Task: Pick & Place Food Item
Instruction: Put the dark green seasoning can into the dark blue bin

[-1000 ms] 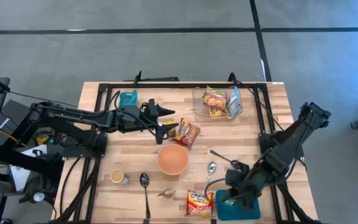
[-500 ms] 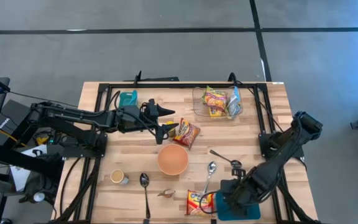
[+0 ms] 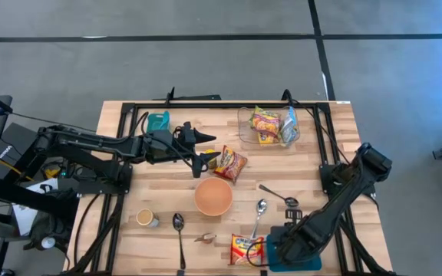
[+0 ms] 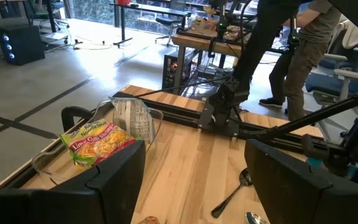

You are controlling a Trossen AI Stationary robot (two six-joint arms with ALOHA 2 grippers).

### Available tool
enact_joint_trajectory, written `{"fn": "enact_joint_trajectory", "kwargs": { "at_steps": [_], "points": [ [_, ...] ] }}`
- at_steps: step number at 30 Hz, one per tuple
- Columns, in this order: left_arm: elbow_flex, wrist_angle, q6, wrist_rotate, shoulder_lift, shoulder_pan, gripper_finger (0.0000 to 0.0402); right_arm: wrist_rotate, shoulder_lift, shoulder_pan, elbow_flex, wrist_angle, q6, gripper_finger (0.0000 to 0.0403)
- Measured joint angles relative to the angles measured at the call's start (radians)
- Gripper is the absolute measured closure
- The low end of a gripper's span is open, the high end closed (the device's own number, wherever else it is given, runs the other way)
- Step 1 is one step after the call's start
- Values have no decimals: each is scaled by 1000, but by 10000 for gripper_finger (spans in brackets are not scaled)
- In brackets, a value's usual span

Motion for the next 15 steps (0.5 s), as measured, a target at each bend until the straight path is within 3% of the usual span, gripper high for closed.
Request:
{"fn": "enact_joint_trajectory", "kwargs": {
  "at_steps": [15],
  "points": [
    [0, 0, 0, 0, 0, 0, 131, -10, 24, 3, 0, -2, -55, 281]
  ]
}}
